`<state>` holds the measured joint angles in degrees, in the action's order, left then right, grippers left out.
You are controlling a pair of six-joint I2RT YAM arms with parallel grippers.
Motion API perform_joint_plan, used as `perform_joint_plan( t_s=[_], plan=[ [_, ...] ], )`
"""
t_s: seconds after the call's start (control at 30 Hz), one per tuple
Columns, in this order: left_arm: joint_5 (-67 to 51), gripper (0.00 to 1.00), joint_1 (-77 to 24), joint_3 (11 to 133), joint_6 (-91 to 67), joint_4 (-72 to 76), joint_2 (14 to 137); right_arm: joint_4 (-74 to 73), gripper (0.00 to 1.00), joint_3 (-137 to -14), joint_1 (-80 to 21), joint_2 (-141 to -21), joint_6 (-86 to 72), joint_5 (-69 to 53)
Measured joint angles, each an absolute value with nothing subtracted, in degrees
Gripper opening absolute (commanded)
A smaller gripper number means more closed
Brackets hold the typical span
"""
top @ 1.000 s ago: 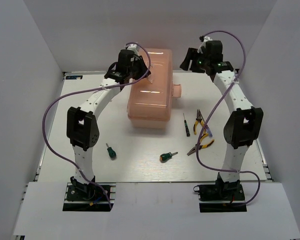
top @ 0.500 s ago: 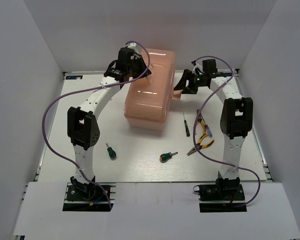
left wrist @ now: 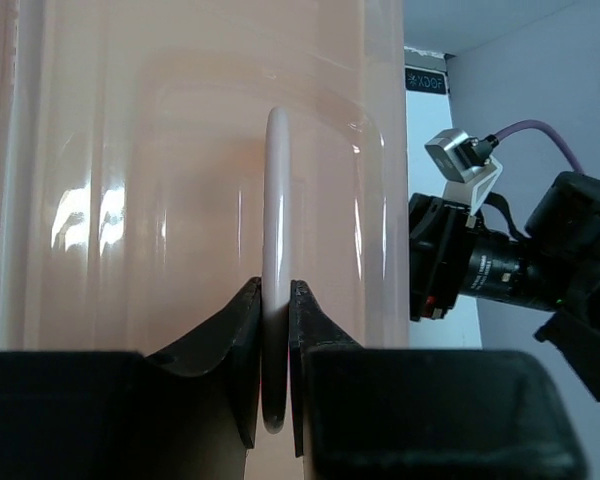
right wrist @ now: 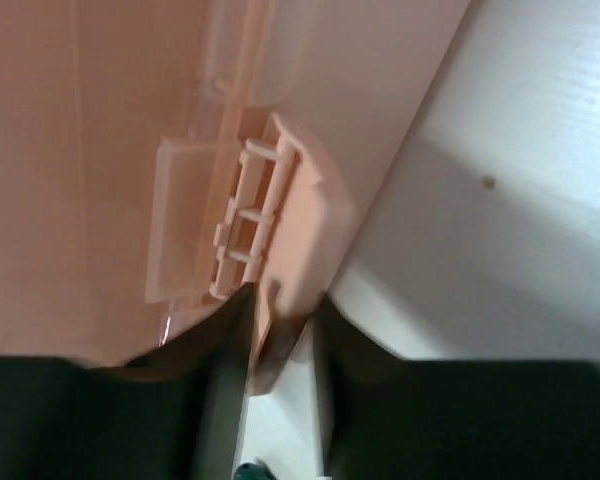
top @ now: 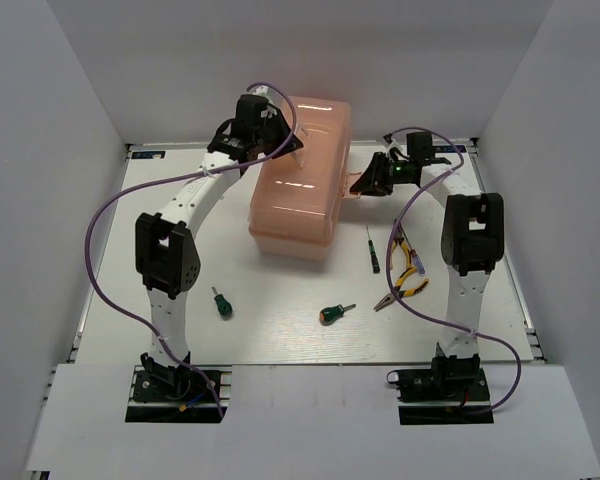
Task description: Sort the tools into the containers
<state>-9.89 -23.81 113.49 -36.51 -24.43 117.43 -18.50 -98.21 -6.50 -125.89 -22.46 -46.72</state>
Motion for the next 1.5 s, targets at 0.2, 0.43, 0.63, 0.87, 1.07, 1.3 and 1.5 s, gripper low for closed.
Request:
perform_joint_plan(
  t_s=[0.2,0.43,0.63,0.87,1.07,1.3,1.5],
  plan=[
    [-9.85,0.00,-23.73,114.04,-40.84,-25.30,117.69,-14.74,0.00,-97.60,-4.86,-127.28,-28.51,-48.82],
    [-7.86,0.00,-23.57,114.04,-45.28,-26.04,117.10,-13.98,0.00,-98.00,-2.92,-127.76,-28.51,-50.00],
    [-4.97,0.00,-20.88,111.02,-46.89,-26.98,110.80,-16.64,0.00,-99.92,0.16,-127.98,-25.65,-49.91],
    [-1.21,0.00,-14.46,102.17,-46.26,-34.89,100.77,-16.69,0.00,-99.98,4.16,-128.01,-22.98,-49.67],
    [-1.08,0.14,-11.46,94.32,-45.10,-36.18,97.36,-16.53,0.00,-99.98,4.16,-128.14,-22.20,-50.54],
    [2.04,0.86,-6.57,90.80,-44.93,-37.60,93.54,-16.45,0.41,-99.98,4.29,-128.14,-22.55,-51.66],
    [7.16,0.90,-1.65,97.23,-44.62,-41.65,93.41,-14.79,0.79,-99.98,5.61,-128.14,-23.16,-53.30]
  ],
)
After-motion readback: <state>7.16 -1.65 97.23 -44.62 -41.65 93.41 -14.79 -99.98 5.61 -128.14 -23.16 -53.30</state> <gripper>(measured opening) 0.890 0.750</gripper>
